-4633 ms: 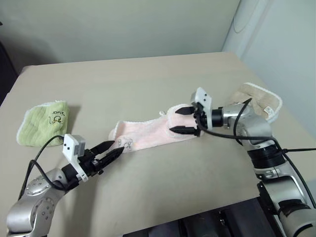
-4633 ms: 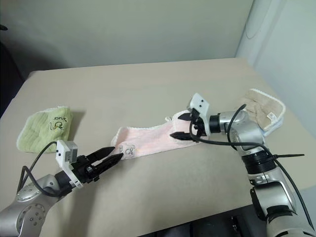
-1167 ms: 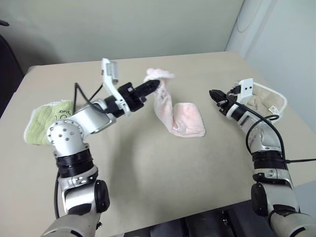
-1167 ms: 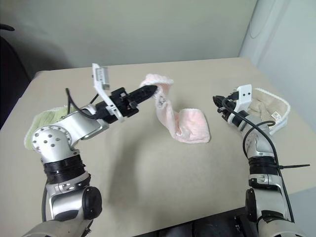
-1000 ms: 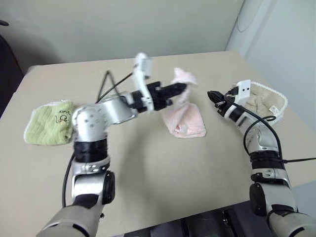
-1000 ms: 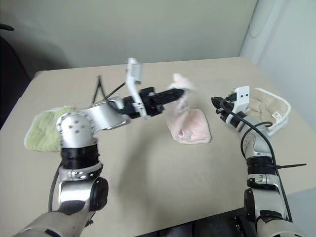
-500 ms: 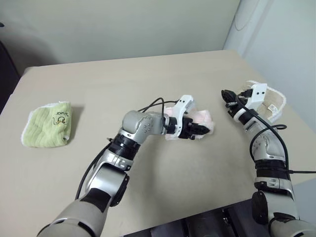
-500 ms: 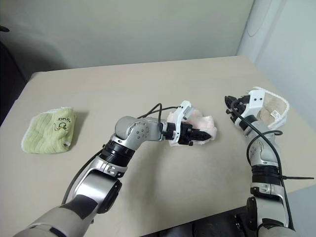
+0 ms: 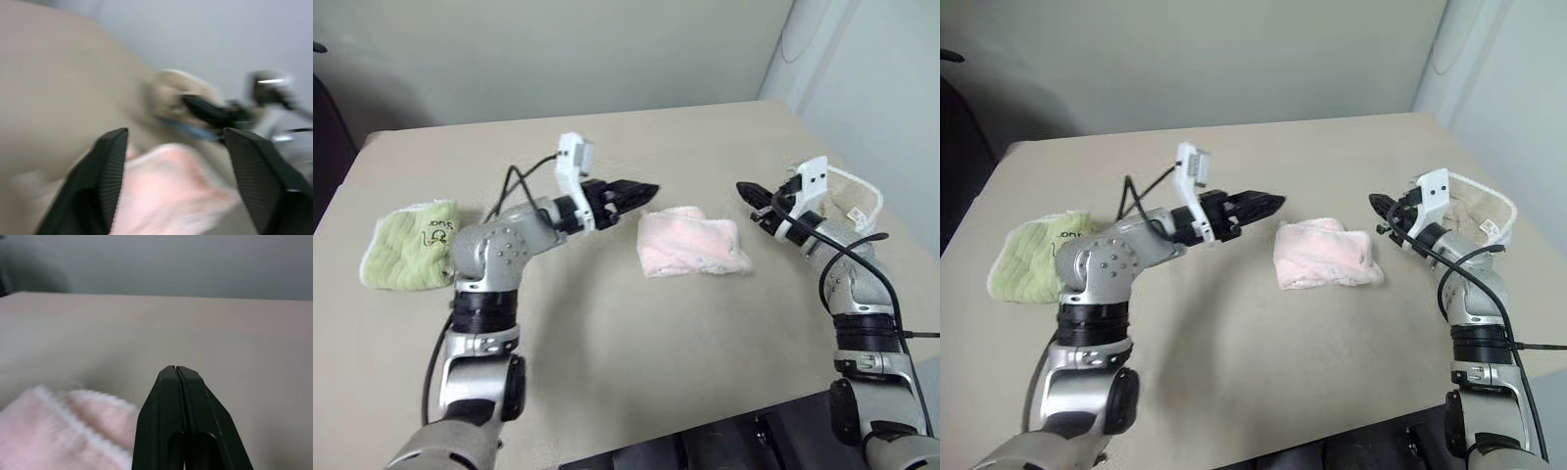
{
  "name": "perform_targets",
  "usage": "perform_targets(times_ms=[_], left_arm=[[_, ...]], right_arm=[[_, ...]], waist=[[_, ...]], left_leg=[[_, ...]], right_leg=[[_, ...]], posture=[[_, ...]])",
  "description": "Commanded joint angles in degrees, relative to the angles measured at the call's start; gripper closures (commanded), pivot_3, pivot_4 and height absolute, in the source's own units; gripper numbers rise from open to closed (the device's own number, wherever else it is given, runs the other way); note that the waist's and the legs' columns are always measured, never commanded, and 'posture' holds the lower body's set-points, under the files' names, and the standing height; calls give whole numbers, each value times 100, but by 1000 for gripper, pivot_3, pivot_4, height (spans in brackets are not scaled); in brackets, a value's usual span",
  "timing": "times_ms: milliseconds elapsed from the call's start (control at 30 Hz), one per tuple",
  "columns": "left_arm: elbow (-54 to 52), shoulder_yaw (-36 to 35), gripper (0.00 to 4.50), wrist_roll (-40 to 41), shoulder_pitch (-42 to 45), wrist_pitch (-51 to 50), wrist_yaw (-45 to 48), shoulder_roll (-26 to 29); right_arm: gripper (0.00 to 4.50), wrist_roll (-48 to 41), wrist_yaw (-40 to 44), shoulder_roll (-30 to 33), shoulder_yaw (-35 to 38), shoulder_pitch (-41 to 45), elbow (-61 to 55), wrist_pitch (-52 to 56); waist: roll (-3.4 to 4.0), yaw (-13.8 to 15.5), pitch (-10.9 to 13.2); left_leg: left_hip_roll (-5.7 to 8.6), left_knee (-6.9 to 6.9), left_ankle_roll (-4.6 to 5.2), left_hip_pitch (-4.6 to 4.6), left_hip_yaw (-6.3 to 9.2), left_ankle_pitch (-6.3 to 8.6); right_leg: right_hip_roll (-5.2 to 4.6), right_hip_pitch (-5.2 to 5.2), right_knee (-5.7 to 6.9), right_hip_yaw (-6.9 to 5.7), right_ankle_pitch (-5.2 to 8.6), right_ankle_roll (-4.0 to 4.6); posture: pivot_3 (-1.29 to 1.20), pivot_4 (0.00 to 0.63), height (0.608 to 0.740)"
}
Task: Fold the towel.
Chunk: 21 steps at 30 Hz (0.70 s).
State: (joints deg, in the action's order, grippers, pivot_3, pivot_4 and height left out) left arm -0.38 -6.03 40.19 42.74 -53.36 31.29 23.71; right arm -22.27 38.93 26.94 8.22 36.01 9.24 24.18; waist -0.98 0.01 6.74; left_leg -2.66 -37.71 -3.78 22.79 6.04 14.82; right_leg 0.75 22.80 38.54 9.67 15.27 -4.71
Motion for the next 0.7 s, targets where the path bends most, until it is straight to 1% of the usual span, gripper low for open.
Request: perform_targets(times_ms=[33, 100, 200, 233, 300, 400, 500, 567, 633, 700], left_arm=[[-440, 615, 2594, -508, -325, 762, 664, 203], [-434, 822, 3305, -583, -397, 933, 879, 120], [-4, 1380, 4364, -1093, -323, 1403, 1129, -73], [230, 1544, 4440, -1284, -259, 1523, 1155, -155], [909, 1758, 4440, -1641, -77, 1771, 1099, -371], [2126, 2211, 4440, -2419, 195, 2156, 970, -567], [2995, 2385, 4440, -2875, 321, 2498, 948, -724], [3244, 2332, 4440, -2949, 318, 2634, 993, -804], [3221, 2160, 4440, -2879, 234, 2690, 1018, -878], [2761, 1644, 4440, -2389, 83, 2561, 1079, -1016]], right_arm=[[4500, -119, 406, 165, -277, -29, -616, 242], [4500, -51, 469, 155, -451, -123, -676, 314], [4500, 95, 418, 11, -697, -248, -486, 321], [4500, 207, 417, -10, -814, -299, -400, 236], [4500, 292, 449, -114, -956, -343, -118, 138], [4500, 783, 237, -290, -1265, -214, 807, -103], [4500, 1123, 132, -448, -1413, -120, 1533, -453], [4500, 1171, 152, -485, -1387, -106, 1668, -590], [4500, 1147, 168, -466, -1290, -126, 1590, -662], [4500, 1023, 239, -391, -1131, -177, 1298, -739]], waist=[[0, 15, 0], [-3, 40, 0], [-3, 64, 0], [-3, 64, 0], [-3, 65, 0], [-3, 47, 0], [-2, 31, -1], [3, 24, -14], [5, 24, -15], [5, 25, -15]], left_leg=[[0, 3, 0, 0, 2, 0], [3, -1, 1, 2, 6, 0], [4, -27, 11, 12, 11, 6], [7, -32, 14, 12, 11, 8], [7, -41, 24, 12, 10, 13], [5, -45, 72, 12, 10, 40], [1, -36, 71, 11, 12, 39], [-1, -38, 62, 8, 16, 34], [-1, -36, 74, -5, 19, 40], [-1, -37, 88, -15, 18, 48]], right_leg=[[-1, 0, -2, 0, 0, 0], [0, -4, -4, -3, 0, 0], [-3, -9, -5, -8, -5, -8], [-5, -12, -5, -8, -6, -10], [-14, -16, -6, -8, -11, -14], [-17, -13, -9, -4, -21, -11], [-16, -5, -12, -3, -23, -8], [-11, -11, -18, -3, -23, -7], [-11, -32, -35, -4, -28, -4], [-11, -50, -54, -5, -39, -9]], posture=[[0, 150, 740], [0, 150, 740], [0, 150, 740], [0, 150, 740], [0, 150, 740], [0, 150, 740], [0, 150, 740], [0, 150, 740], [0, 150, 740], [0, 150, 740]])
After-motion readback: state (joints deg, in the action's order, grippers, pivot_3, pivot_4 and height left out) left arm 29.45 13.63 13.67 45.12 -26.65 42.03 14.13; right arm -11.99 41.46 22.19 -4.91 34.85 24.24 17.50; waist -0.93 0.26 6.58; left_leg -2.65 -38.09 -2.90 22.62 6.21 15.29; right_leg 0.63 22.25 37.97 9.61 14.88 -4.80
